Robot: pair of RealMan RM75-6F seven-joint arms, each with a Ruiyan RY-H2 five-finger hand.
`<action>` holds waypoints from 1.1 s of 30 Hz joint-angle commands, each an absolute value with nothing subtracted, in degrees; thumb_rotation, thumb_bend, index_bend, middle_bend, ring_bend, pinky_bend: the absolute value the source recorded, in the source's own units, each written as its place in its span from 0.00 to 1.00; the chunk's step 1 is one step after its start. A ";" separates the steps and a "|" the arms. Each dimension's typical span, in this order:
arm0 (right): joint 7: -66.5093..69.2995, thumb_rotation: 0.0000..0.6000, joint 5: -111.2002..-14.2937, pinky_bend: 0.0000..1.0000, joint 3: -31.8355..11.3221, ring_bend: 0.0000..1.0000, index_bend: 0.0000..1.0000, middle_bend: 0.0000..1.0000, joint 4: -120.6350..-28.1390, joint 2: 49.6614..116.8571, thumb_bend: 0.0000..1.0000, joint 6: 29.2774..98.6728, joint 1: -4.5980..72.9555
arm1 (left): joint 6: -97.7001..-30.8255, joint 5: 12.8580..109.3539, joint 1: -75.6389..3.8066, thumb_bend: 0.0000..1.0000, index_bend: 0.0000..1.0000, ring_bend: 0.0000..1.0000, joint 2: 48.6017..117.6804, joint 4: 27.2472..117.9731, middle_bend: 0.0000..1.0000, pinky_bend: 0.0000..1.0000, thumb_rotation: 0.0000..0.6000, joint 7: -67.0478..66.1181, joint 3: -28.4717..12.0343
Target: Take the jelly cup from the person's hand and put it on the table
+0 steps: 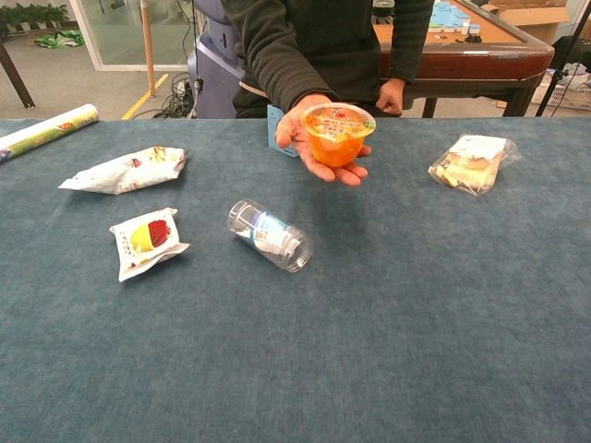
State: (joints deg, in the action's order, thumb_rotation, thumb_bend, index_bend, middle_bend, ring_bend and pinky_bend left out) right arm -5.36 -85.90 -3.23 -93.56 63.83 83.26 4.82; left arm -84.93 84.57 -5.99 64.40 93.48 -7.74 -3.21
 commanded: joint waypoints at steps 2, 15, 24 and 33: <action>-5.33 1.00 -86.25 0.13 -3.05 0.01 0.00 0.08 -93.86 63.65 0.14 83.32 4.84 | -84.88 84.68 -6.07 0.21 0.14 0.09 64.51 93.35 0.07 0.02 1.00 -7.70 -3.18; -6.12 1.00 -89.23 0.13 -2.75 0.01 0.00 0.08 -96.41 61.35 0.14 82.36 6.39 | -85.74 85.38 -5.68 0.21 0.14 0.09 64.19 93.79 0.07 0.02 1.00 -7.66 -2.89; -12.23 1.00 -90.78 0.13 -4.94 0.01 0.00 0.08 -103.84 58.23 0.14 73.06 14.28 | -86.92 85.58 -4.76 0.21 0.14 0.09 63.88 93.86 0.07 0.02 1.00 -7.16 -2.57; -16.37 1.00 -86.41 0.13 -10.11 0.01 0.00 0.08 -107.84 58.62 0.14 58.93 26.44 | -88.06 86.20 -3.97 0.21 0.14 0.09 63.52 93.97 0.07 0.02 1.00 -6.61 -2.28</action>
